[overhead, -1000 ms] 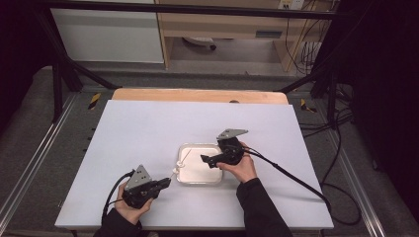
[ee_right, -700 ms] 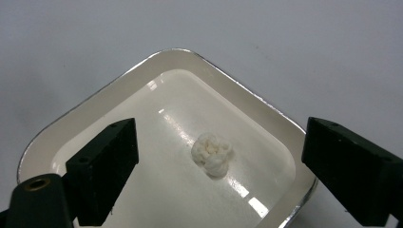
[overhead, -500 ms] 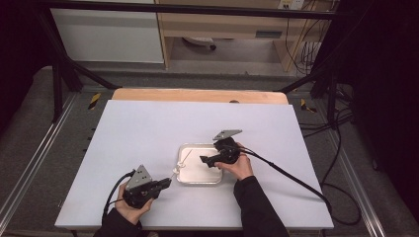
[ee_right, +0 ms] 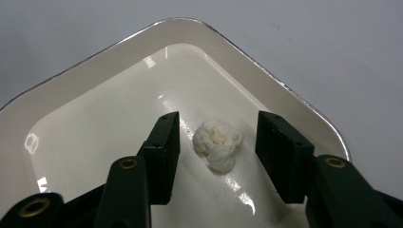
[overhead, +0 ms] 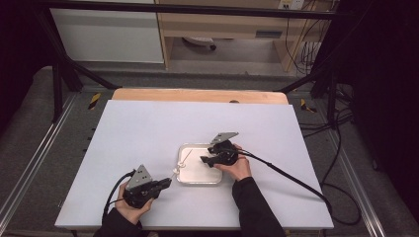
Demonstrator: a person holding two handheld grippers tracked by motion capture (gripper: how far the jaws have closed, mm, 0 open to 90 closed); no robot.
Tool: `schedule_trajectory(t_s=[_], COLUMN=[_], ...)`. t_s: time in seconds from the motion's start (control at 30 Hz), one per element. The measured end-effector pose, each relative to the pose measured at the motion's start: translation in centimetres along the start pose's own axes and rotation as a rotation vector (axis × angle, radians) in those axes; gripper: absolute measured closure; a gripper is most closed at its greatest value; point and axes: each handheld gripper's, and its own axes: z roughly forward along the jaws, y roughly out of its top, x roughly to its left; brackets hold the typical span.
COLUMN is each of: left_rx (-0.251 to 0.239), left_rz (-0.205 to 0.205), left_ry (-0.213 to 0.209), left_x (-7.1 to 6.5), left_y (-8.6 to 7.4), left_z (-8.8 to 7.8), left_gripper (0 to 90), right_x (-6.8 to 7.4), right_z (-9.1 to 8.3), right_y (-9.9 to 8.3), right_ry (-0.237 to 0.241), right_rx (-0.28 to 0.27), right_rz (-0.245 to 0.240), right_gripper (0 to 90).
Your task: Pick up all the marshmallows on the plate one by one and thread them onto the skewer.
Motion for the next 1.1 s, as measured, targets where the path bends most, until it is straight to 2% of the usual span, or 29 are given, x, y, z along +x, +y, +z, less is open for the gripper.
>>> schedule_trajectory(t_s=[0.3,0.5,0.67,0.8,1.1], left_rx=[0.0,-0.001,-0.001,-0.003,-0.005], left_rz=[-0.001,0.0,0.002,0.001,0.001], left_ry=[0.0,0.0,0.0,-0.001,-0.001], left_x=[-0.1,-0.1,0.0,-0.1,-0.1], left_y=[0.0,0.0,0.0,0.0,0.0], left_z=[0.0,0.0,0.0,0.0,0.0], left_gripper=[88.6,88.6,88.7,88.7,88.6], right_x=[0.3,0.4,0.4,0.5,0.9], right_z=[0.2,0.2,0.1,-0.4,-2.4], right_y=[-0.2,-0.3,-0.3,0.0,0.8], right_ry=[-0.006,-0.015,-0.012,0.002,0.045], right_rx=[-0.013,-0.02,-0.016,-0.034,-0.077], right_rz=[-0.017,-0.012,0.001,0.008,0.022], right_gripper=[64.0,67.5,68.2,68.5,68.2])
